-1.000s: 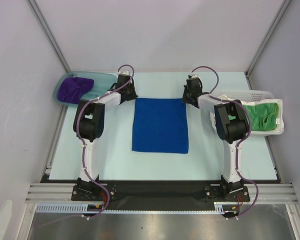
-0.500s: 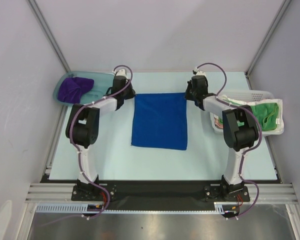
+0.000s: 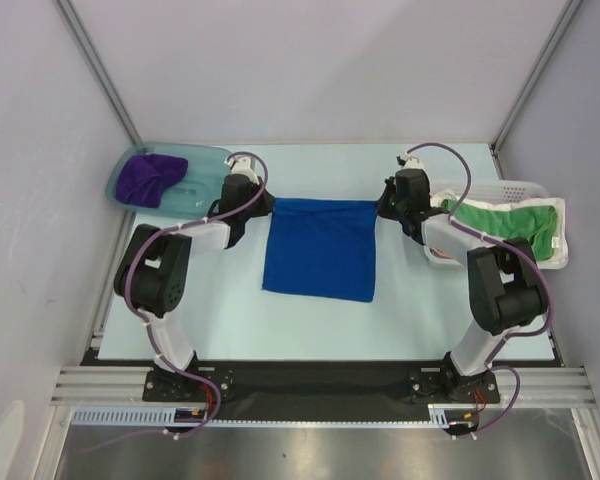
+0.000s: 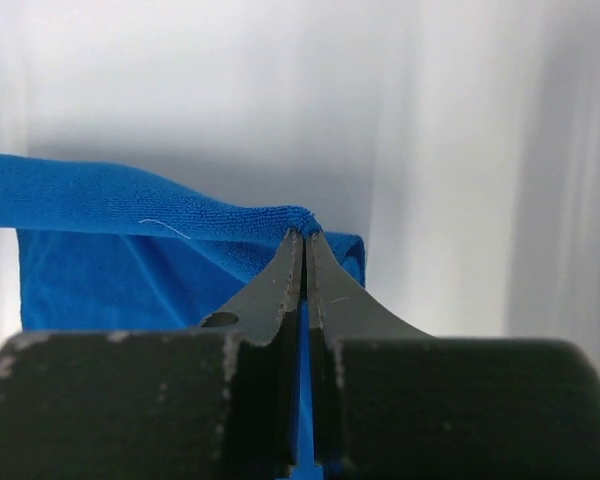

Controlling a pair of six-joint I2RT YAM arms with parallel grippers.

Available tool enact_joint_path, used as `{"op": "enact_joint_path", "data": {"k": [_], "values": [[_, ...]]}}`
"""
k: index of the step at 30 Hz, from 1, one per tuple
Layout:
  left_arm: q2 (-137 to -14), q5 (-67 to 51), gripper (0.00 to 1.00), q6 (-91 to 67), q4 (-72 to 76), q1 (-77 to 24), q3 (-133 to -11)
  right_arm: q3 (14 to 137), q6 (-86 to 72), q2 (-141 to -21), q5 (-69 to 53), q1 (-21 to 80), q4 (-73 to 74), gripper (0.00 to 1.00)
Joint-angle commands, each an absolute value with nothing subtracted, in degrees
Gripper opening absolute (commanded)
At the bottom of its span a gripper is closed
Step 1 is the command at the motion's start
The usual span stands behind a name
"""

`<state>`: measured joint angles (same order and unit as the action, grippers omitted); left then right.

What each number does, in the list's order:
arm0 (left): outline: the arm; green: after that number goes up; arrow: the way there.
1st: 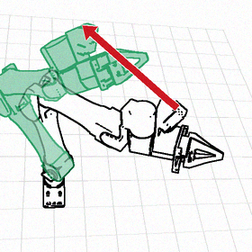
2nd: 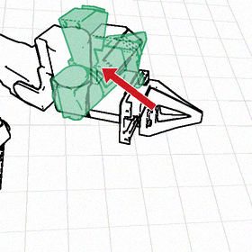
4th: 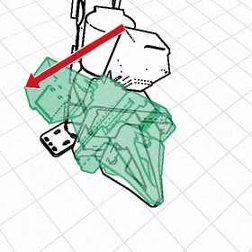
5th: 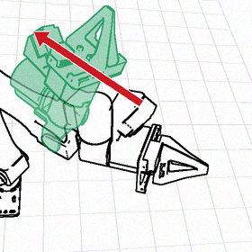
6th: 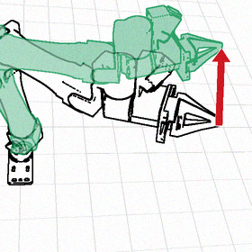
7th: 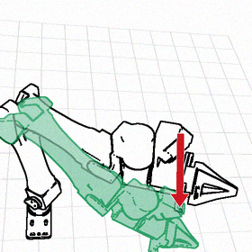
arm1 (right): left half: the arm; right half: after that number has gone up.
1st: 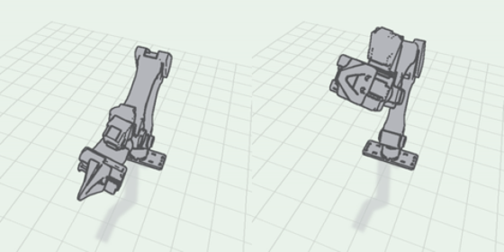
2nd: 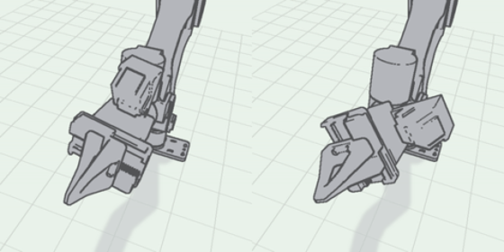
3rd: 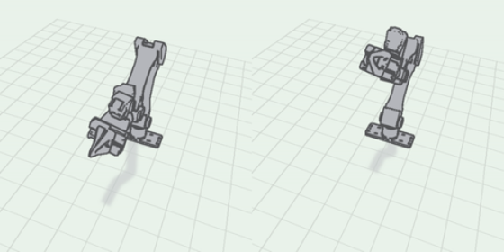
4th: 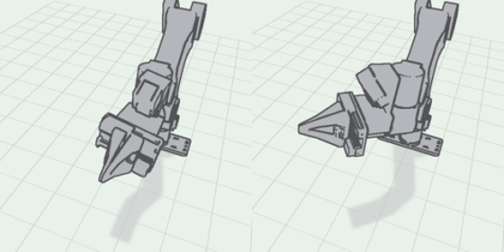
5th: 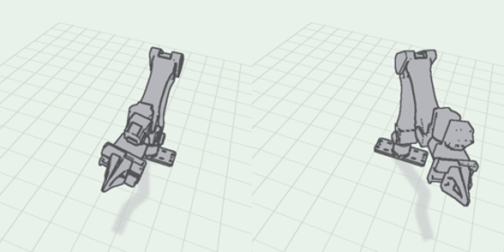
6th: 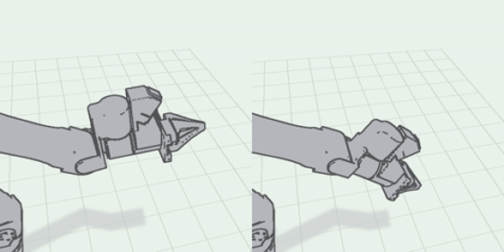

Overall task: Fold and stack the towels
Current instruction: Fold the towel

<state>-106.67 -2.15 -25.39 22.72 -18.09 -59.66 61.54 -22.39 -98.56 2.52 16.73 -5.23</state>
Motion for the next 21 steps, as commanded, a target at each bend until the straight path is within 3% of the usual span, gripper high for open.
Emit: {"op": "enact_joint_path", "data": {"k": [1,9,18,19,21], "values": [[-100.82,-1.23,0.0,-24.79,26.55,-19.68,-57.22,58.64,-23.64,-93.53,2.2,17.23,-7.21,0.0],[-96.86,4.65,0.0,-27.86,21.36,-21.36,-50.72,53.09,-26.01,-89.39,2.02,19.6,-7.03,0.0],[-93.25,3.43,0.04,-29.97,13.54,-21.36,-48.25,48.52,-27.07,-85.96,2.28,21.26,-7.03,0.0],[-92.99,3.17,0.06,-31.19,13.36,-21.36,-47.9,47.38,-27.24,-85.26,2.46,21.53,-7.64,0.0],[-91.76,2.9,0.18,-32.43,13.45,-21.36,-46.32,46.32,-27.33,-85.08,2.63,21.71,-8.08,0.0]]}}
